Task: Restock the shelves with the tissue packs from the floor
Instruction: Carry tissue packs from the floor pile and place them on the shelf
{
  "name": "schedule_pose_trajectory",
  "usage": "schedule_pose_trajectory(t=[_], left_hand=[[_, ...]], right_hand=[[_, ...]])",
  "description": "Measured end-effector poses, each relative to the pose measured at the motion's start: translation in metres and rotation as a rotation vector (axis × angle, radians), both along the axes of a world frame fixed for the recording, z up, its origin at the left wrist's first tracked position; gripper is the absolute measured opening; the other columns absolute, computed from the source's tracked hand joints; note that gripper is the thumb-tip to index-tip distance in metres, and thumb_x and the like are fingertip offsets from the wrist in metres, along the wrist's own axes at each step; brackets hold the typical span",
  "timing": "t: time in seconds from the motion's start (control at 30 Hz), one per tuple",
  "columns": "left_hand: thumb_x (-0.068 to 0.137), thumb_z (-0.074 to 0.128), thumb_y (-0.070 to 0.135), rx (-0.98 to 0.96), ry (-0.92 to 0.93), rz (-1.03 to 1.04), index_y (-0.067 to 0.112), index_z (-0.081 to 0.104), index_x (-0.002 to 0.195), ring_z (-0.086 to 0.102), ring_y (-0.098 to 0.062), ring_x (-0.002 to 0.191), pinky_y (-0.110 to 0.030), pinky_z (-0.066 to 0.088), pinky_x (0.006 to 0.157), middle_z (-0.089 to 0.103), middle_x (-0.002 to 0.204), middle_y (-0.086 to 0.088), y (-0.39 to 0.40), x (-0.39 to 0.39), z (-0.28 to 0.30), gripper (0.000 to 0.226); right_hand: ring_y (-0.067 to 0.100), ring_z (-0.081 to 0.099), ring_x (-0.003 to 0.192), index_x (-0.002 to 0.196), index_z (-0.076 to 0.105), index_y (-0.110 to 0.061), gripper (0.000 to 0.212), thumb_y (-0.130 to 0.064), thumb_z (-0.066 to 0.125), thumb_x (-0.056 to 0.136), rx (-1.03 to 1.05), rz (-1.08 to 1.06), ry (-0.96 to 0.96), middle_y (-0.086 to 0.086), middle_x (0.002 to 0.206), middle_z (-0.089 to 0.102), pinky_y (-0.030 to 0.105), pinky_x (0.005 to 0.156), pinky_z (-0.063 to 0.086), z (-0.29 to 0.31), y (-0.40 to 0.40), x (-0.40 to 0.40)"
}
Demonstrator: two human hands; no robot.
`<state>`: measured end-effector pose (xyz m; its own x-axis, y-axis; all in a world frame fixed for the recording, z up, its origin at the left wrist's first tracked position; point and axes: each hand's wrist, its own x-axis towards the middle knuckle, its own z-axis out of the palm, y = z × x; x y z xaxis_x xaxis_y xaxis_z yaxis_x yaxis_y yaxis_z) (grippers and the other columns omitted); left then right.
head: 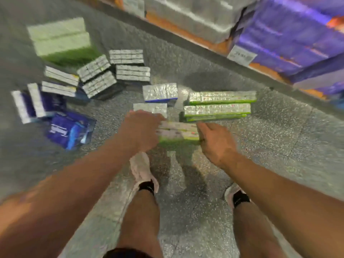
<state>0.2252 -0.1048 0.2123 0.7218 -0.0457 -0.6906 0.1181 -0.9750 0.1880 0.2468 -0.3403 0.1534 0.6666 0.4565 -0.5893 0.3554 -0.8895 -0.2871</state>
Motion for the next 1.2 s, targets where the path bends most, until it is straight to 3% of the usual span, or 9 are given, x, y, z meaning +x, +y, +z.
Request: schedule_pose_trajectory(t=[0.07,0.2,0.3,0.43,0.63,0.73,0.83,1.03,1.2], left_hand=[[0.080,0.058,0.032,0.083,-0.071,-0.018,0.035,0.053,0.125,0.059,-0.026,0.108,-0.032,0.045,0.089,0.066,0.111,0.000,0.046,0.003,0.084,0.046],[0.069,0.062,0.039,0.211,-0.223,0.123,0.033,0.057,0.099,0.064,-0.028,0.091,-0.034,0.046,0.070,0.070,0.090,0.000,0.117,-0.022,0.245,0.031],[0.067,0.069,0.042,0.297,-0.373,0.331,0.037,0.059,0.107,0.065,-0.024,0.087,-0.034,0.050,0.069,0.070,0.086,0.002,0.131,-0.062,0.342,0.042],[0.070,0.071,0.045,0.412,-0.578,0.590,0.040,0.058,0.112,0.063,-0.019,0.089,-0.033,0.050,0.073,0.068,0.091,0.008,0.098,-0.137,0.427,0.044],[0.064,0.050,0.054,0.463,-0.616,1.084,0.038,0.055,0.122,0.065,-0.025,0.097,-0.036,0.051,0.084,0.072,0.103,0.002,0.019,-0.264,0.496,0.060],[0.064,0.064,0.042,0.581,-0.652,1.234,0.037,0.058,0.118,0.067,-0.022,0.095,-0.035,0.052,0.083,0.073,0.100,0.003,-0.005,-0.339,0.538,0.055],[0.065,0.073,0.035,0.756,-0.705,1.389,0.036,0.065,0.113,0.067,-0.018,0.088,-0.030,0.050,0.075,0.073,0.092,0.004,-0.026,-0.429,0.576,0.048],[0.065,0.072,0.049,1.081,-0.662,1.630,0.040,0.066,0.108,0.067,-0.022,0.086,-0.034,0.052,0.072,0.073,0.090,0.004,-0.078,-0.633,0.618,0.045],[0.068,0.072,0.047,1.213,-0.487,1.854,0.047,0.055,0.125,0.063,-0.020,0.098,-0.033,0.051,0.079,0.071,0.102,0.009,-0.128,-0.802,0.653,0.059]], right_hand=[[0.035,0.055,0.109,0.140,0.043,-0.015,0.067,-0.017,0.066,0.077,0.119,0.021,-0.049,0.014,0.128,0.059,0.043,0.095,0.048,0.066,0.045,0.008],[0.036,0.052,0.121,0.142,0.045,-0.011,0.085,-0.032,0.079,0.068,0.343,0.137,-0.162,0.016,0.134,0.055,0.049,0.103,0.042,0.193,0.129,0.025],[0.032,0.048,0.126,0.144,0.043,-0.015,0.085,-0.040,0.079,0.071,0.487,0.235,-0.254,0.010,0.137,0.052,0.048,0.108,0.037,0.283,0.164,0.035],[0.031,0.050,0.122,0.139,0.049,-0.018,0.079,-0.046,0.080,0.071,0.649,0.500,-0.383,0.005,0.135,0.053,0.048,0.102,0.042,0.375,0.179,0.034],[0.038,0.061,0.109,0.128,0.056,-0.018,0.087,-0.032,0.095,0.051,0.869,0.903,-0.473,0.015,0.119,0.063,0.055,0.091,0.050,0.464,0.217,-0.036],[0.036,0.060,0.114,0.130,0.055,-0.019,0.087,-0.031,0.093,0.053,0.989,1.079,-0.430,0.013,0.125,0.063,0.048,0.096,0.046,0.507,0.248,-0.105],[0.037,0.060,0.112,0.124,0.062,-0.011,0.079,-0.028,0.093,0.054,1.150,1.225,-0.395,0.013,0.122,0.064,0.053,0.092,0.050,0.551,0.277,-0.202],[0.038,0.061,0.111,0.123,0.063,-0.009,0.073,-0.031,0.090,0.059,1.403,1.505,-0.228,0.016,0.119,0.064,0.054,0.091,0.050,0.598,0.313,-0.447],[0.037,0.059,0.108,0.122,0.061,-0.007,0.074,-0.029,0.090,0.058,1.555,1.715,-0.043,0.015,0.118,0.062,0.051,0.090,0.050,0.627,0.311,-0.665]])
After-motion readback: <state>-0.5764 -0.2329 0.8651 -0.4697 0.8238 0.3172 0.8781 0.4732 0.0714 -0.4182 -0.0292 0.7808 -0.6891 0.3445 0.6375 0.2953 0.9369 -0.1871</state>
